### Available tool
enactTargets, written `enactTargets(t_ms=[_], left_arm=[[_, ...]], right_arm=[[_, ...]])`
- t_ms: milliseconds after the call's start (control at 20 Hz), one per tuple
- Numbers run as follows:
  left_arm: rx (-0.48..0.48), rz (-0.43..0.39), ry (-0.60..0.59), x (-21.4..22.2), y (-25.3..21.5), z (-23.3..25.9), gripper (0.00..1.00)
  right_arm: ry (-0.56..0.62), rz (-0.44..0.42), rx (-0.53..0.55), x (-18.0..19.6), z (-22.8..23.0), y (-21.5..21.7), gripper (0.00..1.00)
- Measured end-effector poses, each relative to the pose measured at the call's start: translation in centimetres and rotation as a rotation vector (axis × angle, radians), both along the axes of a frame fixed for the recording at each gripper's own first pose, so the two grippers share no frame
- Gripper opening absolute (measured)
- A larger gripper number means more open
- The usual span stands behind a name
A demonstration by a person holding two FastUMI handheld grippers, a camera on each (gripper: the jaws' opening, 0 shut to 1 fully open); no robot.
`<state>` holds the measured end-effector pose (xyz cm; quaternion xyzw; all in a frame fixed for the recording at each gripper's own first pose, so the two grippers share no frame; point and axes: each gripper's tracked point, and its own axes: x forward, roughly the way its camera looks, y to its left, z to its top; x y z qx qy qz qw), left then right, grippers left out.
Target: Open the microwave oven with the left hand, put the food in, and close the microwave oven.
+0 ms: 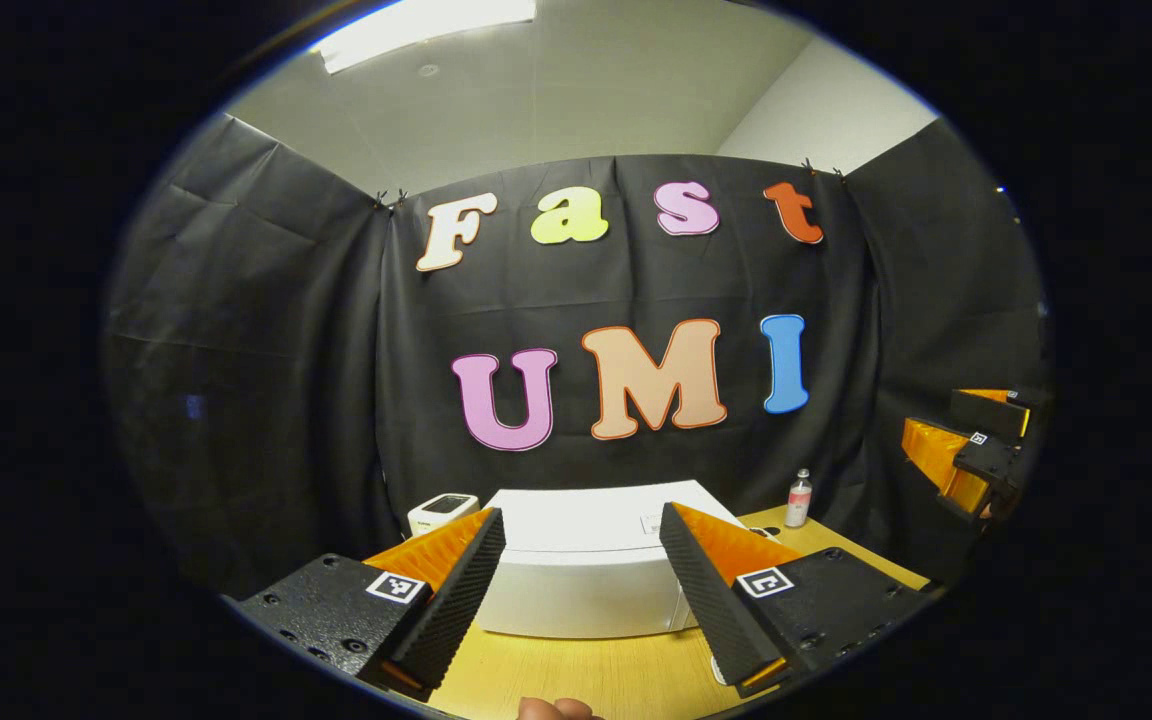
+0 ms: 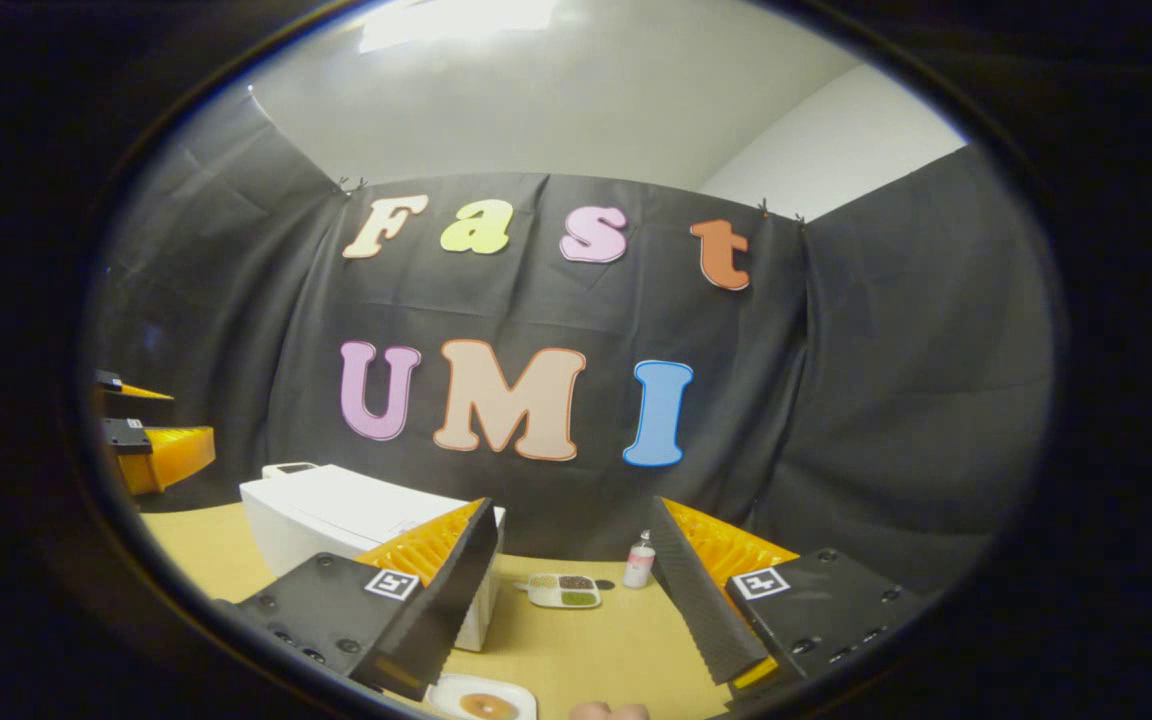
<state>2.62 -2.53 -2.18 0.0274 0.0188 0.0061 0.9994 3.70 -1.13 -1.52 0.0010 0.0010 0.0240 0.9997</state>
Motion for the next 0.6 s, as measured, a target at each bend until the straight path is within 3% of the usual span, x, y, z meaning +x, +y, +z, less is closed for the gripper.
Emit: enactTargets(t_ms=[600], left_arm=[[0.008, -0.030, 0.021, 2.7, -2.0, -2.5, 0.98]], right_arm=[[0.000, -0.025, -0.011, 0.9, -0.4, -1.4, 0.96]])
